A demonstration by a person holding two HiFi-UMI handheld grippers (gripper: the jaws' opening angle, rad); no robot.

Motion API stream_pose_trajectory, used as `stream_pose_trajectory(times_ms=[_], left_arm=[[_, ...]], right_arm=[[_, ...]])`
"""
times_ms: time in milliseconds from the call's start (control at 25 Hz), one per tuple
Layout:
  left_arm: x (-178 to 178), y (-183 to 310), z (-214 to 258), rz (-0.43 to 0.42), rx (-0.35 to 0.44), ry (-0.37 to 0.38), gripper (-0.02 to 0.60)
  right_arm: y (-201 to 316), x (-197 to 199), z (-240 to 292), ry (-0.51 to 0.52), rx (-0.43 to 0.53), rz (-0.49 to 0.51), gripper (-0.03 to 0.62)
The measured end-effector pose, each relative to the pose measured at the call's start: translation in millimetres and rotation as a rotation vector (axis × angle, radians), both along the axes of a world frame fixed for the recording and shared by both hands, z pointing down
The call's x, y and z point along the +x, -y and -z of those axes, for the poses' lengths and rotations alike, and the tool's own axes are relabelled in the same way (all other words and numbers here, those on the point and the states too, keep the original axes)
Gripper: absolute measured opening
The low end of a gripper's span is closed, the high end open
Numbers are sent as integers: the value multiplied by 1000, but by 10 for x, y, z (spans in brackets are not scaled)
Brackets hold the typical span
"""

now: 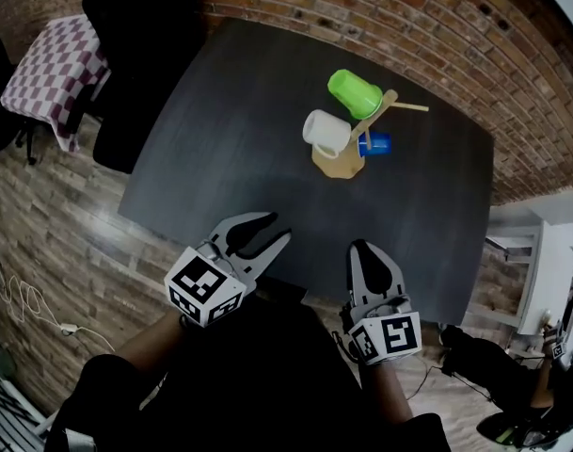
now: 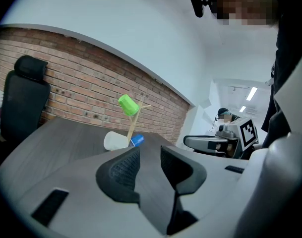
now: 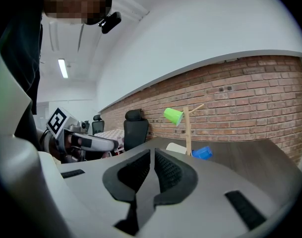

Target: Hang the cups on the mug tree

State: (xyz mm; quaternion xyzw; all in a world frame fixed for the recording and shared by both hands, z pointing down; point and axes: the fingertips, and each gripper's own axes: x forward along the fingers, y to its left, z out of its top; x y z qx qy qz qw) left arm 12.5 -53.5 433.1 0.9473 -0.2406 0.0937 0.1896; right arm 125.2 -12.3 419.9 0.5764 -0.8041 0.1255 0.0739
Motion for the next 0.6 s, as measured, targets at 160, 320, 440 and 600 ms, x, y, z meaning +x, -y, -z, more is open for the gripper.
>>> stream_pose_trajectory(times_ms=[160,320,440,600], left_arm=[[-123,154,12,39,18,-9,140],[-223,181,-38,62,10,-5,140],[-234,179,-51,63,6,-5,140],[-225,168,-54,61,4,-7,140]], right_arm=[[-36,-3,-84,13,-11,-11,49],[-72,-41,-154,21,-26,-9,48],[-67,-51,-154,14,-29,-5,48],[-74,-55,-170,12,-40,-6,48]])
